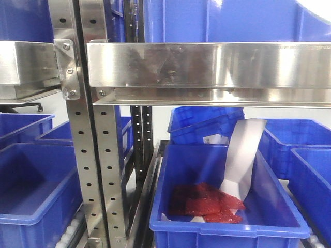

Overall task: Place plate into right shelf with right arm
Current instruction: 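Move the held plate over a blue bin and lower it in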

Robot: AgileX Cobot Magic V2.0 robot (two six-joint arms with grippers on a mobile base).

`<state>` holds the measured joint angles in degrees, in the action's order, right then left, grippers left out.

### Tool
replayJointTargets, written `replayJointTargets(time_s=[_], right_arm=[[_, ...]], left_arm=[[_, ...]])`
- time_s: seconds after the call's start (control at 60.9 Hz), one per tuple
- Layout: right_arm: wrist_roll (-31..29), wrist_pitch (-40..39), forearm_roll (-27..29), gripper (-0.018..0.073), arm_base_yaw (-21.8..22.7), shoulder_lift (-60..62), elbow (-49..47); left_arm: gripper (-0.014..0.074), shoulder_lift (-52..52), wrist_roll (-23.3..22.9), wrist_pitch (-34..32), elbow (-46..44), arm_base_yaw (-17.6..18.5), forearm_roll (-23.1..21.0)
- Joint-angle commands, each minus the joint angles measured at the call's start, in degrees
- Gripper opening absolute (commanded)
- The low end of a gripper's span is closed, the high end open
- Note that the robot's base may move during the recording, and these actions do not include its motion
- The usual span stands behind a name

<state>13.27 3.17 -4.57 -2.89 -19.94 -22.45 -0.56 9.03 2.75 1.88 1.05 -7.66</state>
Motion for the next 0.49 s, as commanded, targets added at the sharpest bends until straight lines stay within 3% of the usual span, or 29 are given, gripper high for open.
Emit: replayJointTargets(time_s=[0.0,0.476], right_arm=[[-0.36,-5.25,-0.45,0.005,0.31,-0.42,-1.89],[-0.36,-6.02,-0.45,0.005,0.31,-0.54,-1.9]], left_arm=[[-0.0128,-0.59,-0.4,-5.16,0.59,0.11,-0.47],[-0.0128,-0.59,-0.4,-5.16,0.59,0.11,-0.47]])
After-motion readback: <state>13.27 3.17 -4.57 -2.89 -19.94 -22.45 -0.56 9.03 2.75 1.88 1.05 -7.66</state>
